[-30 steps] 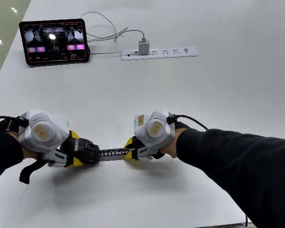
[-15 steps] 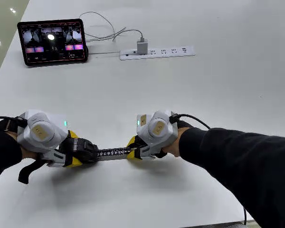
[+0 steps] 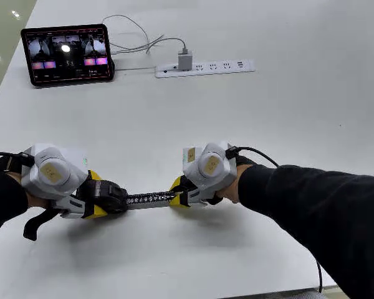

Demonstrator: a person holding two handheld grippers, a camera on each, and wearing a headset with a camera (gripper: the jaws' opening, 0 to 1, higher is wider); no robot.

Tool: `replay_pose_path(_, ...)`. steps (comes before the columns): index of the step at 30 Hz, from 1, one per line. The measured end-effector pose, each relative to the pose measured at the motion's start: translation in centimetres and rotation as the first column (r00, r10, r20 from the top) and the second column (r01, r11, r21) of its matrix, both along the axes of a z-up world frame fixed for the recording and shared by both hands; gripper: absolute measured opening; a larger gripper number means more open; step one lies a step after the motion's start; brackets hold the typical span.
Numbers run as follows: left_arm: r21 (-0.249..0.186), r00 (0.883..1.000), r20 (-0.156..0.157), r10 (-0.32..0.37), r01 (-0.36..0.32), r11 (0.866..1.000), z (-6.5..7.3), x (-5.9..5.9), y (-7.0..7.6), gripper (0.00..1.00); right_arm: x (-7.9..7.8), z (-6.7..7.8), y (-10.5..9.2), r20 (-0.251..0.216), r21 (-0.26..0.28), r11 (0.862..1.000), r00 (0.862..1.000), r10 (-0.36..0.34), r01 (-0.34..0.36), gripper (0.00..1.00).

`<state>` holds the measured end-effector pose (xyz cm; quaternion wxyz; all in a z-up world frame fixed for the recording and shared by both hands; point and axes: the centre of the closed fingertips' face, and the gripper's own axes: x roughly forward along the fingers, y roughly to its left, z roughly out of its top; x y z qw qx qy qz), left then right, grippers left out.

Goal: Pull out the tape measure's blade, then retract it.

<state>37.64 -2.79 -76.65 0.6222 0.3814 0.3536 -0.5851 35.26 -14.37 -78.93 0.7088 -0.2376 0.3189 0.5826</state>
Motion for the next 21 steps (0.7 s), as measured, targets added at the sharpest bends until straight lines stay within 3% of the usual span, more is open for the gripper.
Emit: replay_pose_path(21,0.001,1.000,0.003,0.005,-0.005,1.000,0.0,-0.1,0.0,0.33,0.0,-0.1,-1.4,-0.009,-0.009,1.000,1.000,-0.008,0.008,0.08)
